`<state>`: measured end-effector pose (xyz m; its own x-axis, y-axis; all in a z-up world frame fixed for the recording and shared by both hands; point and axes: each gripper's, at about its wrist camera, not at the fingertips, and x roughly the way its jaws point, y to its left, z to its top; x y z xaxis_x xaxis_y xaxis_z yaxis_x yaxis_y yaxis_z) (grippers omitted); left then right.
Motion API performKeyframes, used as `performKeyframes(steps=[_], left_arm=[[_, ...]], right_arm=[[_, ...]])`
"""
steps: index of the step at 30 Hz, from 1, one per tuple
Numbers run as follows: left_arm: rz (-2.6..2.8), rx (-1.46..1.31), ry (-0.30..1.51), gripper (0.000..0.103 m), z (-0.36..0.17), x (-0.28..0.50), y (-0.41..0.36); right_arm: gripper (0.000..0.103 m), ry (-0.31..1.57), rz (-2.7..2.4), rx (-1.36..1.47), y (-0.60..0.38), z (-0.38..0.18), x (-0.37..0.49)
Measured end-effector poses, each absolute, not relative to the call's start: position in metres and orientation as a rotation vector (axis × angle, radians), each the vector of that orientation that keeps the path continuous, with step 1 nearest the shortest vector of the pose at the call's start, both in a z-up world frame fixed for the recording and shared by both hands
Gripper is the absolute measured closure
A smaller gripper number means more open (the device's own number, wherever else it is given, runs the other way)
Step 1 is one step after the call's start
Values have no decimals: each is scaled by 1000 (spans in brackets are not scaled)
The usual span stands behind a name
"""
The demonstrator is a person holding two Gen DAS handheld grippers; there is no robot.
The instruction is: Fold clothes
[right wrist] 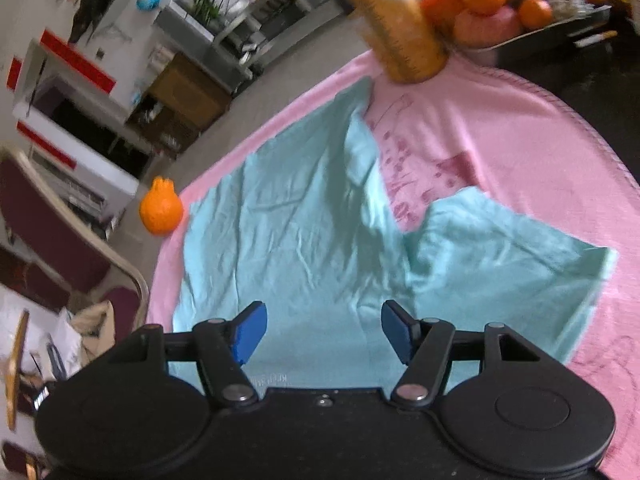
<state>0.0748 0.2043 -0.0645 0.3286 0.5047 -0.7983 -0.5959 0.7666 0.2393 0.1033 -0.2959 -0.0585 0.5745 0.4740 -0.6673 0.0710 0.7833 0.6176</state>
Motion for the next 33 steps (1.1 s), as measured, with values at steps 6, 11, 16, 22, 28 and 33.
performKeyframes(steps=[6,11,16,22,28,33], left_arm=[[298,-156,990,86,-62,80,150],[122,-163,1069,88,-80,93,126],[277,-73,1138,89,-86,90,140],[325,-88,996,92,-58,82,158],[197,-167,820,80,-11,111,148],[197,-171,826,65,-7,183,153]], right_arm=[[55,932,132,693,-330,-62,97],[82,1031,26,583,-331,-83,106],[103,1079,-83,484,-335,-92,106],[90,1058,-142,417,-339,-86,102],[79,845,87,490,-315,-20,112],[56,730,166,399,-289,17,161]])
